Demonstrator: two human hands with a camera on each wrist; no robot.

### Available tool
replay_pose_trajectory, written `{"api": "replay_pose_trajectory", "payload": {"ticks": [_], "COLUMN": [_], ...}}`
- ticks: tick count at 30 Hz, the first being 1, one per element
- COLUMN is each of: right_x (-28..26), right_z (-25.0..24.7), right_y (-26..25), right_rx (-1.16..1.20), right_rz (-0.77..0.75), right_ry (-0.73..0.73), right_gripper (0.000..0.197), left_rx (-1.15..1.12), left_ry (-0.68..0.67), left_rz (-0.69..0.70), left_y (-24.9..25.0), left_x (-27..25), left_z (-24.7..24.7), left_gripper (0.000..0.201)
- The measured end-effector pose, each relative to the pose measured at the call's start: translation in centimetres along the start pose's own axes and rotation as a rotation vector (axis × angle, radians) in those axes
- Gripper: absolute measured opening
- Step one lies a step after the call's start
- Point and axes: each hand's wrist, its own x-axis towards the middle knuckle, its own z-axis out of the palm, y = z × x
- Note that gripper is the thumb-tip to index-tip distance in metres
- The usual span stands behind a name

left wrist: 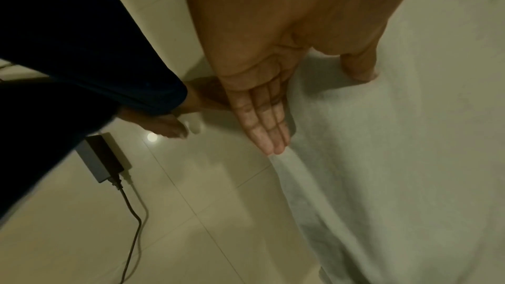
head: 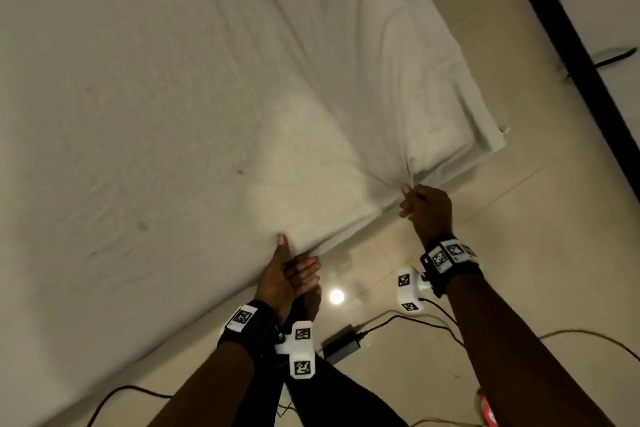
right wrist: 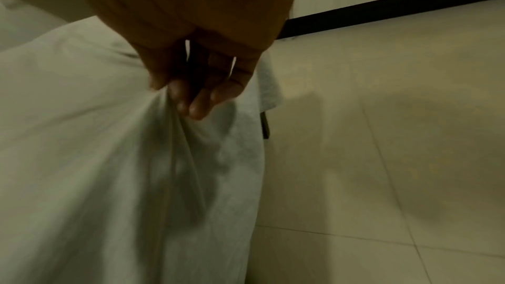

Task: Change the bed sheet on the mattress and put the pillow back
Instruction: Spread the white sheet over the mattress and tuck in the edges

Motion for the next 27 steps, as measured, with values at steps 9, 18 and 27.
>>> {"api": "replay_pose_trajectory", "payload": {"ticks": [9,18,27], "right_x": [4.5,7.6,9.6], "right_z": [-3.7,-9.4,-13.5], "right_y": [-0.5,-2.3,-1.3], "right_rx": [0.326,-0.522,-0.033], "right_rz": [0.195,-0.100,-0.032], "right_ry": [0.201,0.327,0.386], "right_gripper": [0.039,0.029,0.023], "left_rx": [-0.109,-0.178,-0.224], "left_ry": [0.064,0.140,0.228], "left_rz": [-0.006,0.062,0.117], "left_y": [-0.1,-1.2,-1.7], "left_x": [-0.2,0.0,0.8], "left_z": [1.1,2.8,4.4], "left_gripper": [0.075,0.076,0.097]}}
